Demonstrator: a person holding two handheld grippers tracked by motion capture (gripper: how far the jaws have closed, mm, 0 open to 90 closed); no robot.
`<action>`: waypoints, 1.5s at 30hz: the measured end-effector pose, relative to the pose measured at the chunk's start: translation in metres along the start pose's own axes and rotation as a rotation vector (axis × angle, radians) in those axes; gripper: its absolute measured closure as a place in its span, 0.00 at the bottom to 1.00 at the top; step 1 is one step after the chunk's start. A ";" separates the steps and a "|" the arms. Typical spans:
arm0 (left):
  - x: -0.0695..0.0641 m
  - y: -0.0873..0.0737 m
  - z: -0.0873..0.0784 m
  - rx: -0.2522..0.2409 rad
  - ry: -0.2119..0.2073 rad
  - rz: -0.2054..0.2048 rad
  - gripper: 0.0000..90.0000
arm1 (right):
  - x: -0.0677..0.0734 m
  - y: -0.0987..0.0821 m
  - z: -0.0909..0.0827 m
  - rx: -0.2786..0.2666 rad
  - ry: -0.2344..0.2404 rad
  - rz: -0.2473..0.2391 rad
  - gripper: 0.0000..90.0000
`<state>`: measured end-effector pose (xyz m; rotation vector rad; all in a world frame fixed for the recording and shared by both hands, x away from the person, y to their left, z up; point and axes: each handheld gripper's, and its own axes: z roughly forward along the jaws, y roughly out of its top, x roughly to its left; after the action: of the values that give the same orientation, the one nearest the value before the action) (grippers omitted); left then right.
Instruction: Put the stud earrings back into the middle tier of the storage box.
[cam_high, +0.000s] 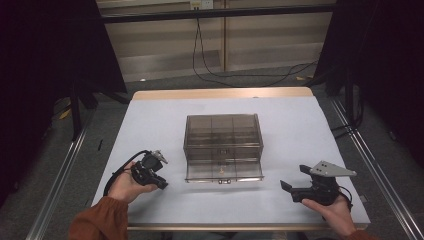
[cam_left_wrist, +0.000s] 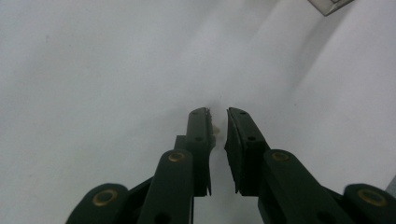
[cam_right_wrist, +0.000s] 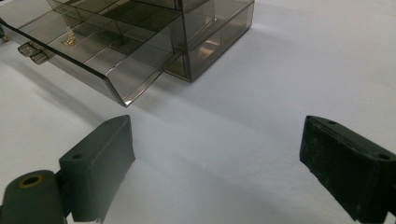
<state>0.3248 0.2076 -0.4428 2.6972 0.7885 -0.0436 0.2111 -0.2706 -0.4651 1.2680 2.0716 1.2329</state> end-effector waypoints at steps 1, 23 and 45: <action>0.000 0.001 0.001 0.005 0.002 0.000 0.90 | 0.000 0.000 0.000 0.000 0.000 0.000 0.10; 0.003 0.001 -0.007 -0.031 -0.031 -0.040 0.95 | 0.000 0.000 0.000 0.004 0.001 0.007 0.11; -0.003 0.003 -0.037 -0.149 -0.039 -0.023 0.95 | 0.000 0.000 0.000 0.003 0.005 0.006 0.11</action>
<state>0.3214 0.2155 -0.4064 2.5400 0.7795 -0.0418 0.2116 -0.2707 -0.4650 1.2749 2.0754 1.2375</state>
